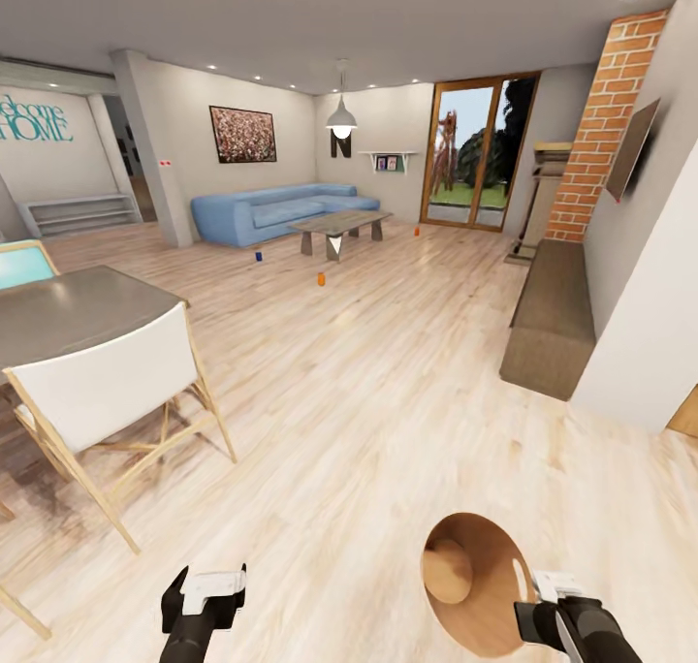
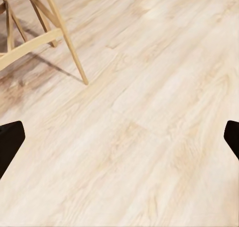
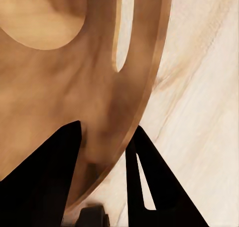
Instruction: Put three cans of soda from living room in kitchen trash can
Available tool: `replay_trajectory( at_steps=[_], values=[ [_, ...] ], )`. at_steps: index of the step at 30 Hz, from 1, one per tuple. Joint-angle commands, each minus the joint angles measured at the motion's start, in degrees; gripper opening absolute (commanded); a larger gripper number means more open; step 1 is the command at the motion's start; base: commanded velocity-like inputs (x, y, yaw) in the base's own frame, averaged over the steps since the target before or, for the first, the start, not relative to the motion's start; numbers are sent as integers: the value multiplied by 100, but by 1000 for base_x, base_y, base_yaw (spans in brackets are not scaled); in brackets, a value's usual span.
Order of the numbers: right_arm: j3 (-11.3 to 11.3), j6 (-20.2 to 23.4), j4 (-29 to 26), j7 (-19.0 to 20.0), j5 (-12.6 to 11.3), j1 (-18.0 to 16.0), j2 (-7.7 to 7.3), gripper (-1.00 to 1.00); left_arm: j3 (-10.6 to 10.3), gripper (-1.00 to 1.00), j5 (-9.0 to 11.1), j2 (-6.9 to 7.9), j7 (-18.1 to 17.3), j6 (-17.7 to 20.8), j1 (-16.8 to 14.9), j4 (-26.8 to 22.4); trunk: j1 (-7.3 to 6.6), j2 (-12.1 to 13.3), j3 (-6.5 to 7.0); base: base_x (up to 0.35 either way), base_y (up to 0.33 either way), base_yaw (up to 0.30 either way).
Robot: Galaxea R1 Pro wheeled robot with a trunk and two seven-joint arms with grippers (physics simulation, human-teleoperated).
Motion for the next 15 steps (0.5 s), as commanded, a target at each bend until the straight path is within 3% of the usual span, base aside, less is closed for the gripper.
replay_trajectory(
  at_steps=[1, 12, 15],
  values=[
    [-1, -24, -3, 11, -27, -1, -4, -100, 0, 100, -1, -1, 0, 0, 0, 1, 0, 0, 0, 245, -28, 0],
    [-2, -126, -5, -3, -32, 8, -13, -100, 0, 100, -2, 3, -4, 0, 0, 2, 0, 0, 0, 228, -112, 0],
    [-7, -434, 1, 14, -32, 13, -9, -100, 0, 100, -3, 4, -4, 5, 0, 2, 0, 0, 0, 217, -206, 0]
  ],
)
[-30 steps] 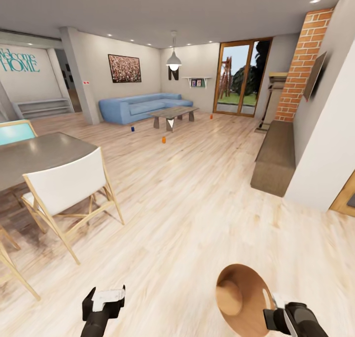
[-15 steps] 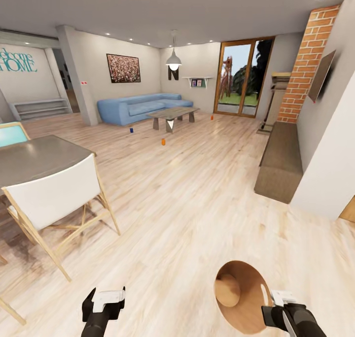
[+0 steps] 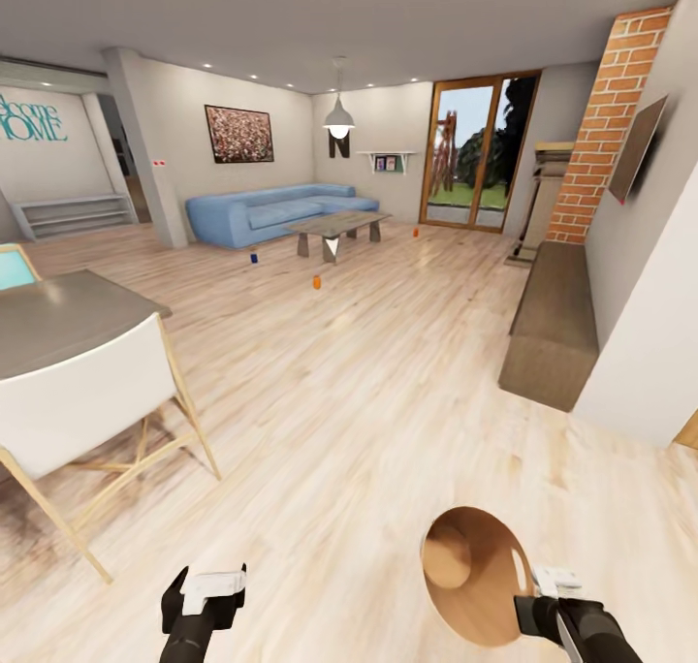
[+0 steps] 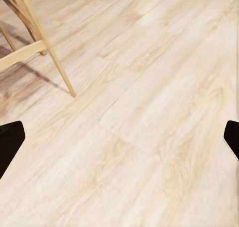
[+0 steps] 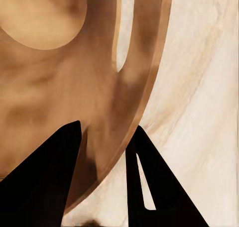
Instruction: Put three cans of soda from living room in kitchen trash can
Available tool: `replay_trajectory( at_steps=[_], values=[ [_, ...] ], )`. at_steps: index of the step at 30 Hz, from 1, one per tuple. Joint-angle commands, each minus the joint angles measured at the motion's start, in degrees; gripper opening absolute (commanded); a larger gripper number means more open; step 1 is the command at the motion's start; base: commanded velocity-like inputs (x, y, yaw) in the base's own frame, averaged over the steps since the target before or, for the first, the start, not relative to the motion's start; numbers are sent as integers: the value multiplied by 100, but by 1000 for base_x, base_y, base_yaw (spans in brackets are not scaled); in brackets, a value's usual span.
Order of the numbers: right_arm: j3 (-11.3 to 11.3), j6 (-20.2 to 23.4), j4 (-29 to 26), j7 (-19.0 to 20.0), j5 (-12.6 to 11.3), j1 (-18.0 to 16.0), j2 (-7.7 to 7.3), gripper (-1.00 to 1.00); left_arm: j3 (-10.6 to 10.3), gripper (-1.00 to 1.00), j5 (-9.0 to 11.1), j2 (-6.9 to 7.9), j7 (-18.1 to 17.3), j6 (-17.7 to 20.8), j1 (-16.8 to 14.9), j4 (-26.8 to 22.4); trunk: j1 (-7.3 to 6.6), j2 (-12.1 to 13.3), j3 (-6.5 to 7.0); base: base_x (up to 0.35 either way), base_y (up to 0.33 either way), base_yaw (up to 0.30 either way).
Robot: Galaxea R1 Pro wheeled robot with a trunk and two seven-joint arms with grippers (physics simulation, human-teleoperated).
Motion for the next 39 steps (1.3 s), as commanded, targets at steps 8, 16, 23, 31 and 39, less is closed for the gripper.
replay_trajectory(
  at_steps=[8, 16, 23, 31, 39],
  values=[
    [-3, -355, -3, 41, -57, 11, 10, -100, 0, 100, 1, 1, -7, 13, 0, 2, 0, 0, 1, 215, -229, 0],
    [4, -372, -2, 46, -57, 12, 11, -100, 0, 100, 1, -4, -19, 36, 0, 8, 0, 0, 1, 281, -133, 0],
    [5, -374, -2, 39, -54, 12, 11, -100, 1, 100, 1, 1, -51, 45, 0, 9, 0, 0, 1, 320, -14, 0],
    [5, -377, -1, 31, -57, 15, 18, -100, 0, 100, 1, 1, -61, 47, 0, 9, 0, 0, 1, 326, -1, 0],
    [5, -382, 6, 29, -55, 19, 20, -100, 0, 100, -5, 1, -56, 48, 0, 17, 0, 0, 1, 327, 0, 0]
  ],
)
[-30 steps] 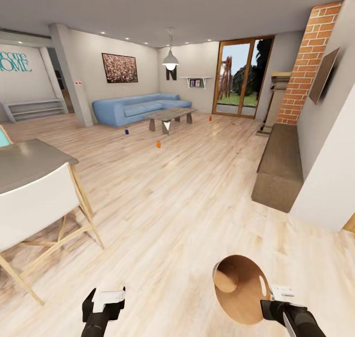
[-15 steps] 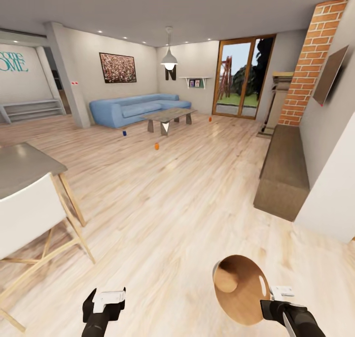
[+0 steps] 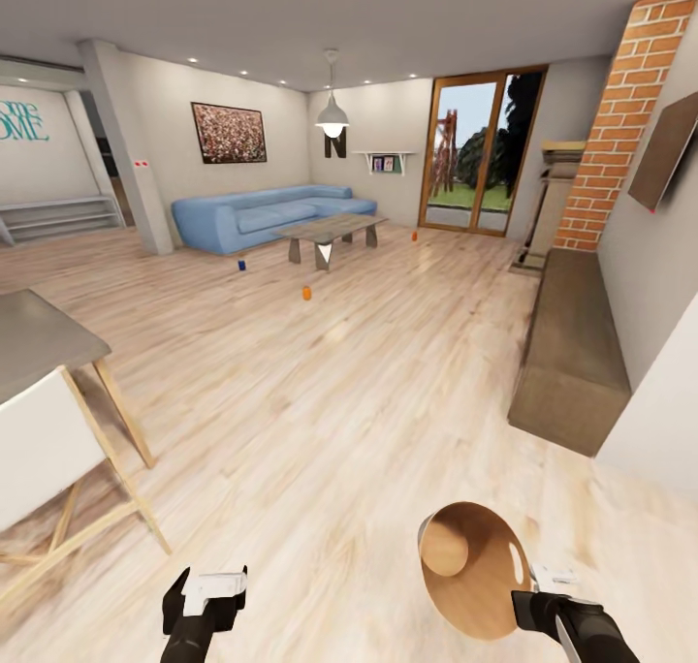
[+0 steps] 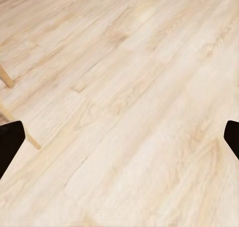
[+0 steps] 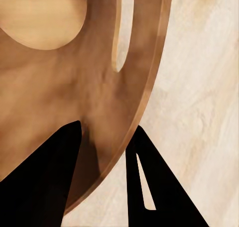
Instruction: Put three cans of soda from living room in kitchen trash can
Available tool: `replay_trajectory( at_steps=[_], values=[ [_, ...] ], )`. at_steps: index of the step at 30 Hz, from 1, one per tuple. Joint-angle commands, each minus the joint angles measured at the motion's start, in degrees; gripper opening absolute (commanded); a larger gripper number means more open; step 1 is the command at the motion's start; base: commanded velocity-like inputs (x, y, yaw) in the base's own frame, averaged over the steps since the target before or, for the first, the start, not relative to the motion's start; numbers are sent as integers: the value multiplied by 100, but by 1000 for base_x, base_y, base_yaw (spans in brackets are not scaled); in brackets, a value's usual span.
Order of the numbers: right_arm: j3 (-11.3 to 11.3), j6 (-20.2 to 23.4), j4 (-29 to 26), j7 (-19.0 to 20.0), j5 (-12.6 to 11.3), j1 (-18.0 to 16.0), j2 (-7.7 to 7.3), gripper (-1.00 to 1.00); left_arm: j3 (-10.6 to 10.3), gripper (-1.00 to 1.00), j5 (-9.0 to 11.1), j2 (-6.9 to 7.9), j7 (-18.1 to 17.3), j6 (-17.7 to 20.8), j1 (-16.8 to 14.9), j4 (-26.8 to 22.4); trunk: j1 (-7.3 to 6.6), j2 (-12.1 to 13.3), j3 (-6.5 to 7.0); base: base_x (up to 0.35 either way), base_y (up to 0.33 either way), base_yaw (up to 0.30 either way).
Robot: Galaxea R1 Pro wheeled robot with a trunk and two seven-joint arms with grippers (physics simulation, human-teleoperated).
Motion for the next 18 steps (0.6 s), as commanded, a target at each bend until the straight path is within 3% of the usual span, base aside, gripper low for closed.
replay_trajectory(
  at_steps=[1, 18],
  values=[
    [0, 1, -6, 15, -50, -5, 0, -100, 0, 100, -1, 0, 0, 0, 0, 1, 0, 0, 1, 327, 0, 0],
    [-9, -8, -6, 13, -48, -4, -7, -100, 0, 100, 4, -5, 7, 0, 0, 2, 0, 0, 1, 327, 0, 0]
  ],
)
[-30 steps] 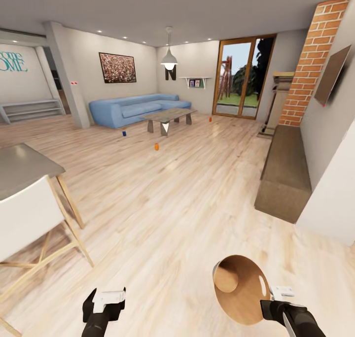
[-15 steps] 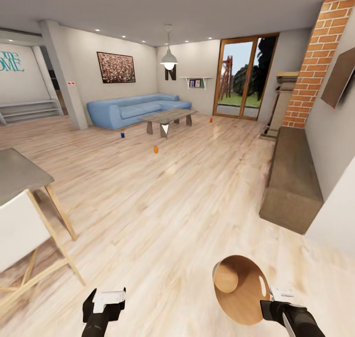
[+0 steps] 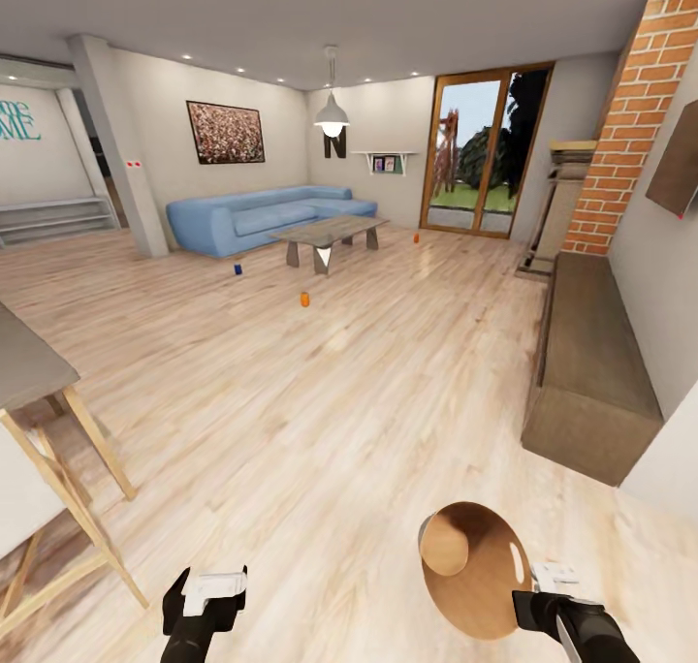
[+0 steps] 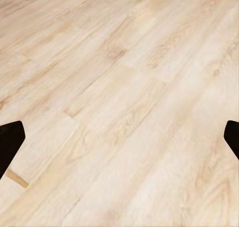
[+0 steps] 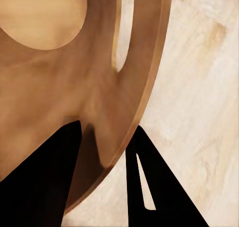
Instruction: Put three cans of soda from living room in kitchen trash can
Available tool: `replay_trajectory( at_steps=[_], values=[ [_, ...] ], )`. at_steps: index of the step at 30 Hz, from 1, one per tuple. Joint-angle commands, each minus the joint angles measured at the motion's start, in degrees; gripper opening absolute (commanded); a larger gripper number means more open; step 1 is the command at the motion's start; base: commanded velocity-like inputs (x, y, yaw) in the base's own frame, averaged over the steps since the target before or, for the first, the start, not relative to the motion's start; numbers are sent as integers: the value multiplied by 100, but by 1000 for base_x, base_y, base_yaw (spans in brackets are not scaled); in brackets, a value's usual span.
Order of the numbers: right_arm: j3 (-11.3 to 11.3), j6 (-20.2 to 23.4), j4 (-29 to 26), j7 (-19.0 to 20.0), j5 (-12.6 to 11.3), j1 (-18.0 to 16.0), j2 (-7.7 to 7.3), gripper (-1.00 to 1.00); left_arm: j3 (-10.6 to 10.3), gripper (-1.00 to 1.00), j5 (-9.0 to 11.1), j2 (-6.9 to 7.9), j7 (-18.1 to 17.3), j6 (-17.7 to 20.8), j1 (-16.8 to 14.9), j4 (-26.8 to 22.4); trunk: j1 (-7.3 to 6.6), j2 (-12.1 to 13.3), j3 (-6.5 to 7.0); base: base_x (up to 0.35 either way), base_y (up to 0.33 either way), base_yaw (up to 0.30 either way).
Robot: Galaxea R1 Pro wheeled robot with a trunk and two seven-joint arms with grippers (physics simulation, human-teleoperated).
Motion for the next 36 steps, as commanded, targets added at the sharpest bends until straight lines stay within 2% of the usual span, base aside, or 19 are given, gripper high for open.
replay_trajectory(
  at_steps=[1, 10, 16, 36],
  values=[
    [0, 2, -6, 14, -49, -2, 0, -100, 0, 100, 0, 0, 0, 0, 0, 0, 0, 0, 1, 327, 0, 0],
    [0, -15, -6, 11, -52, -2, 1, -100, 7, 100, 2, -3, 39, 7, 0, 18, 0, 0, 1, 327, 0, 0],
    [0, -16, -6, 8, -49, -1, 7, -100, 8, 100, 12, -4, 51, -7, 0, 296, 0, 0, 1, 327, 0, 0],
    [-1, -16, -6, 6, -49, -1, -3, -100, 9, 100, 37, 2, -4, -4, 0, 331, 0, 0, 1, 327, 0, 0]
  ],
)
